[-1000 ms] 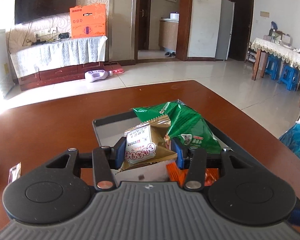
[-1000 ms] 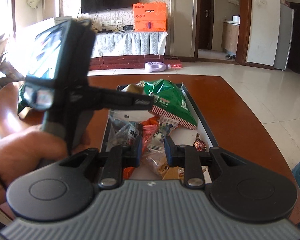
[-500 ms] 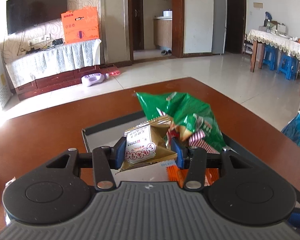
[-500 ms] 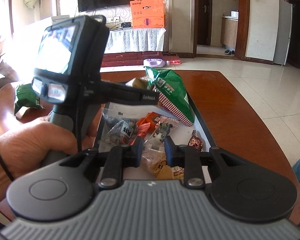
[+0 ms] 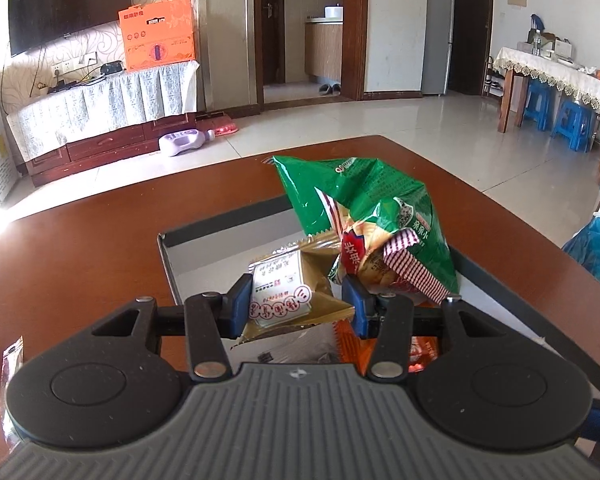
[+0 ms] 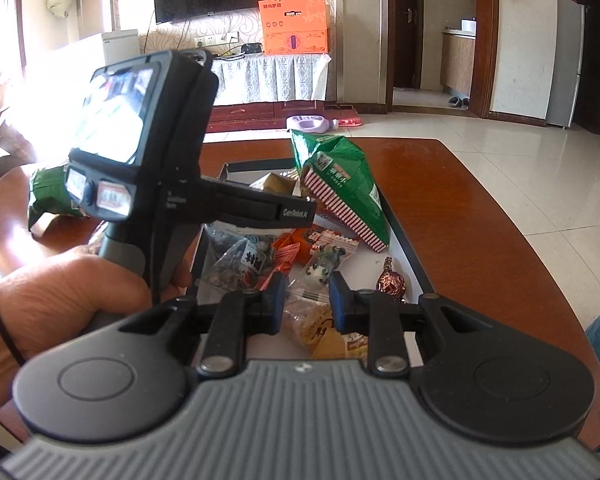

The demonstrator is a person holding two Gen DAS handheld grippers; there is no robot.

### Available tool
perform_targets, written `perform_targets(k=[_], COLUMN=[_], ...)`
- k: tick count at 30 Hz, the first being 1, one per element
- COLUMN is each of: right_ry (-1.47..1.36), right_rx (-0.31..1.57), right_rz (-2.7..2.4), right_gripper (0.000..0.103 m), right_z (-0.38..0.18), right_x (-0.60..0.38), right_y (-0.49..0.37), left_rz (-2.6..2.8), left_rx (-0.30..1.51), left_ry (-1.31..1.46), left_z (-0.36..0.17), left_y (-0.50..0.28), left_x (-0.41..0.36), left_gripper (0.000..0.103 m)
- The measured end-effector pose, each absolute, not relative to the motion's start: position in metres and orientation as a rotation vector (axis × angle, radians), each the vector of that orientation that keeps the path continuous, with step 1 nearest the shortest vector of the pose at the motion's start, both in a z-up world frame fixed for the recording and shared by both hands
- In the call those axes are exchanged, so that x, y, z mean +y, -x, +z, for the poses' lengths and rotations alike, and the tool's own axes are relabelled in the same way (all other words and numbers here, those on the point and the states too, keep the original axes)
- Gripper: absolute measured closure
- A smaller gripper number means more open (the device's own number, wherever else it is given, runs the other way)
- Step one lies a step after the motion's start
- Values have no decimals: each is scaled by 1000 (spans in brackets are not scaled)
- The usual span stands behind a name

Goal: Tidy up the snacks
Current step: 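Open the left gripper to drop the pastry bag while the right releases the candy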

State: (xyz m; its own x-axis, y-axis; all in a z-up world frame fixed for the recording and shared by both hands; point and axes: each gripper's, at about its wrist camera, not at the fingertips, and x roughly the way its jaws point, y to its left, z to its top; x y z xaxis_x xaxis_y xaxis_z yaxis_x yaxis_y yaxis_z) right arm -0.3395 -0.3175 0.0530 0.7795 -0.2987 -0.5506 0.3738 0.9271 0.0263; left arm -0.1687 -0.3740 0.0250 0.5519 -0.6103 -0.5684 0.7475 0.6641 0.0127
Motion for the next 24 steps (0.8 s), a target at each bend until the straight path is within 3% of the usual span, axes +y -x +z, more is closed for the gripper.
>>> perform_targets(k=[21, 24], right_ry=[-147, -146], right_rx=[583, 587], right_rz=[-375, -377], right_gripper=[77, 77], right_z=[47, 46], right_x=[-321, -320], right_y=[332, 329], left_rz=[-887, -880], left_rx=[534, 519], left_ry=[-280, -295], left_z=[29, 32], left_y=[182, 183], left_x=[-349, -346], left_gripper=[40, 30])
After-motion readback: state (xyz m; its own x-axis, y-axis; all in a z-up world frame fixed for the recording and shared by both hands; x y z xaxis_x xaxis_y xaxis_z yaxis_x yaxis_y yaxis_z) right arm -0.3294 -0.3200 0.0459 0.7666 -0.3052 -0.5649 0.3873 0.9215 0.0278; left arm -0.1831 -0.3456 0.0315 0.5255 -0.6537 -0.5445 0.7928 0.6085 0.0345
